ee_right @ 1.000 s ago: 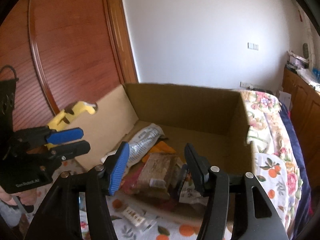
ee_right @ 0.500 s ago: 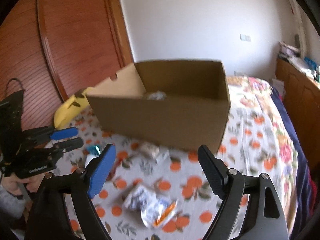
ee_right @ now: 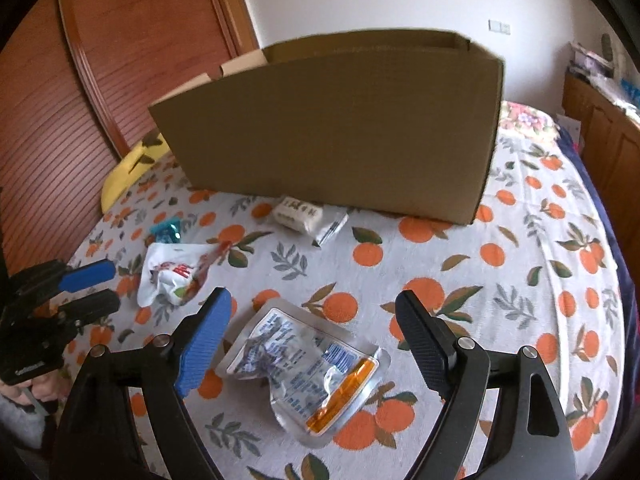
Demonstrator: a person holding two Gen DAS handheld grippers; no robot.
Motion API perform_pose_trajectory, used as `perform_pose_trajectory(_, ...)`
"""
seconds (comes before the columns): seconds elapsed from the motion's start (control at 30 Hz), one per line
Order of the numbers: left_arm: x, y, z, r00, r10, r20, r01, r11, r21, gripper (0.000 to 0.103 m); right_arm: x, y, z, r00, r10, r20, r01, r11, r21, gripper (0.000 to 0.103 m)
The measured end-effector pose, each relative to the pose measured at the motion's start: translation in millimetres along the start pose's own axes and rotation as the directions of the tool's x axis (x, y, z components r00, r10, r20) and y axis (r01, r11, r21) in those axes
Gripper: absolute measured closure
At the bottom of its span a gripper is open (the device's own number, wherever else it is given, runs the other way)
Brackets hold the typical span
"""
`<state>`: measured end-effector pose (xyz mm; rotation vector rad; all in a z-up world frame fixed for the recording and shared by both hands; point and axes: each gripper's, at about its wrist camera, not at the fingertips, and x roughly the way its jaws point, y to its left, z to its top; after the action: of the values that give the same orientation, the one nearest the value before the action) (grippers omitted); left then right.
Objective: Organize snacks
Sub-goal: 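Withdraw both tools from the box back toward the remaining snacks, then reach the right tool to the silver orange-striped pouch while the left tool reaches the white duck pouch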
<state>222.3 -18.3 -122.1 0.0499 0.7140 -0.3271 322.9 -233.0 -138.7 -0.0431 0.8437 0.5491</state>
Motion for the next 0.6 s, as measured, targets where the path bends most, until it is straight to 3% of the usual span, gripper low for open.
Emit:
perform_pose_trajectory(0.17,-9,1,-6,1.000,0.001,0.008,-0.001,1.000,-0.007,0.067,15,-2,0,0.997,0.024,-0.067,-0.024,1.000,-0.002,0.021)
perform_pose_trajectory(0.4,-19,1,-8,1.000,0.004,0.029,-0.003,1.000,-0.015,0.067,2,-1,-12,0.994,0.058,-0.096,-0.055,0.998,0.036,0.020)
perform_pose_trajectory(0.6,-29,-2,-5,0.998,-0.017,0.060,0.019,0.999,-0.029,0.067,-11,13,-28,0.994,0.036,-0.104,-0.035,0.999,0.017,0.020)
